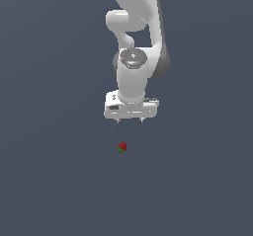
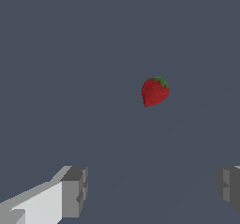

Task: Pick up the object and move it to a goal position.

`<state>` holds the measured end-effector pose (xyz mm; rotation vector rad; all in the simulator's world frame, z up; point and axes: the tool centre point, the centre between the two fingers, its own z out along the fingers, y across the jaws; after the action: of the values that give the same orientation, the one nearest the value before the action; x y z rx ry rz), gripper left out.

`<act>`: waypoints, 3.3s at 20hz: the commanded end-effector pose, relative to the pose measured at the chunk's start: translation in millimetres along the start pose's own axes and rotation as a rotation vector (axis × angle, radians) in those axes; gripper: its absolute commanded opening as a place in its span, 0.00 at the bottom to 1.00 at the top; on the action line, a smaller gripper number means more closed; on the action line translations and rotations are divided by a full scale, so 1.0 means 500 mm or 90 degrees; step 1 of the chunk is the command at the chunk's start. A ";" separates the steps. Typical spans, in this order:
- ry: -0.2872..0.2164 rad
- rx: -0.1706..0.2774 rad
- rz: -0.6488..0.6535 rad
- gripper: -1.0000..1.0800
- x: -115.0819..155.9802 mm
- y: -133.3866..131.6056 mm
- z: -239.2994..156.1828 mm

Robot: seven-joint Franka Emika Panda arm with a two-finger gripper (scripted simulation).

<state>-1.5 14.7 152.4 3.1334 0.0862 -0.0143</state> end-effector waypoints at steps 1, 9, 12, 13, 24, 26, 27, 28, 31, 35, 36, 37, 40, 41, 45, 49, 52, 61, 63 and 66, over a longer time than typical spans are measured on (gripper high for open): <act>0.000 0.000 0.000 0.96 0.000 0.000 0.000; -0.005 0.009 -0.036 0.96 0.000 -0.056 -0.015; -0.006 0.010 -0.037 0.96 0.000 -0.058 -0.015; -0.005 0.010 -0.036 0.96 0.000 -0.057 -0.015; -0.006 0.012 0.025 0.96 0.013 -0.047 -0.002; -0.006 0.013 0.048 0.96 0.018 -0.044 0.003; -0.006 0.013 0.061 0.96 0.021 -0.042 0.006; -0.006 0.014 0.075 0.96 0.023 -0.039 0.009; -0.007 0.015 0.122 0.96 0.033 -0.031 0.020; -0.007 0.016 0.199 0.96 0.048 -0.018 0.037; -0.007 0.016 0.219 0.96 0.052 -0.015 0.042; -0.007 0.016 0.239 0.96 0.056 -0.011 0.046; -0.007 0.016 0.298 0.96 0.067 0.000 0.060; -0.007 0.016 0.318 0.96 0.071 0.003 0.065; -0.007 0.015 0.397 0.96 0.085 0.018 0.083; -0.006 0.014 0.476 0.96 0.099 0.032 0.102; -0.004 0.013 0.534 0.96 0.108 0.043 0.116; 0.000 0.009 0.662 0.96 0.129 0.067 0.147; 0.001 0.008 0.680 0.96 0.132 0.070 0.151; 0.002 0.008 0.699 0.96 0.135 0.074 0.156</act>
<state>66.3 -18.1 75.2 2.7384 -1.5417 -0.0036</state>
